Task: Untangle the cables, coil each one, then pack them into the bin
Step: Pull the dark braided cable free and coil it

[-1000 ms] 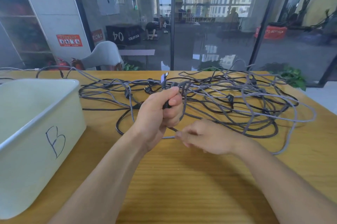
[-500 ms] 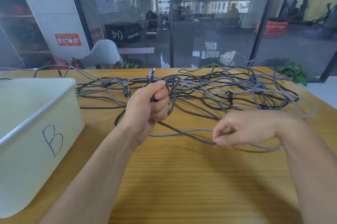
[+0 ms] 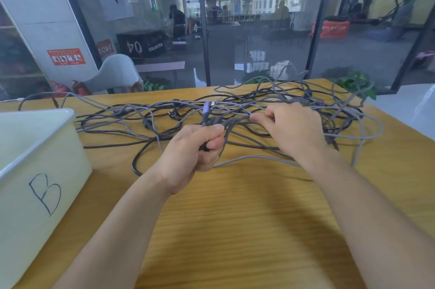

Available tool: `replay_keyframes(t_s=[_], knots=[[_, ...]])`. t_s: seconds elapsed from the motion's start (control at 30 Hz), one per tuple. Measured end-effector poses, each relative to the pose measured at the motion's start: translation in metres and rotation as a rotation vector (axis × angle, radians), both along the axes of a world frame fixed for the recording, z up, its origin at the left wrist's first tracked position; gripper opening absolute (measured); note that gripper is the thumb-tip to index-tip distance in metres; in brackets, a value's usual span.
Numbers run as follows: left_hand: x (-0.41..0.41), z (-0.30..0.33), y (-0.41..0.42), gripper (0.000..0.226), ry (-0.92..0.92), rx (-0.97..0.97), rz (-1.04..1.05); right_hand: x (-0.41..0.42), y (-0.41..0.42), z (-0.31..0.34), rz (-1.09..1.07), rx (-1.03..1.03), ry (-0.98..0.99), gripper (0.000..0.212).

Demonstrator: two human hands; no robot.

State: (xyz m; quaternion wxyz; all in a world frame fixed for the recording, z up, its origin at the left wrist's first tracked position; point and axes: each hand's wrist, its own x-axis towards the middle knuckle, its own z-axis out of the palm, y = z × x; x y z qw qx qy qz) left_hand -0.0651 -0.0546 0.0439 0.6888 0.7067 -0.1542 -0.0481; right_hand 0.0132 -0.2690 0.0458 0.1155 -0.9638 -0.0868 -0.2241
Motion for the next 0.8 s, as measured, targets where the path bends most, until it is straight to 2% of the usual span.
replay_keyframes(t_s=[0.17,0.33,0.47,0.7,0.8], knots=[[0.0,0.003,0.004,0.04,-0.053,0.137,0.008,-0.004,0.005,-0.001,0.071,0.219,-0.012,0.044],[0.001,-0.001,0.005,0.045,-0.095,0.294,0.082,-0.008,0.012,0.0,0.2,0.493,0.183,0.02],[0.004,-0.004,0.005,0.044,-0.111,0.322,0.157,-0.014,0.018,0.002,0.328,0.813,0.331,0.037],[0.011,-0.009,0.014,0.048,-0.151,0.347,0.276,-0.033,0.04,-0.005,0.475,0.85,0.249,0.038],[0.01,-0.009,0.013,0.049,-0.19,0.338,0.27,-0.034,0.041,-0.004,0.438,0.92,0.218,0.037]])
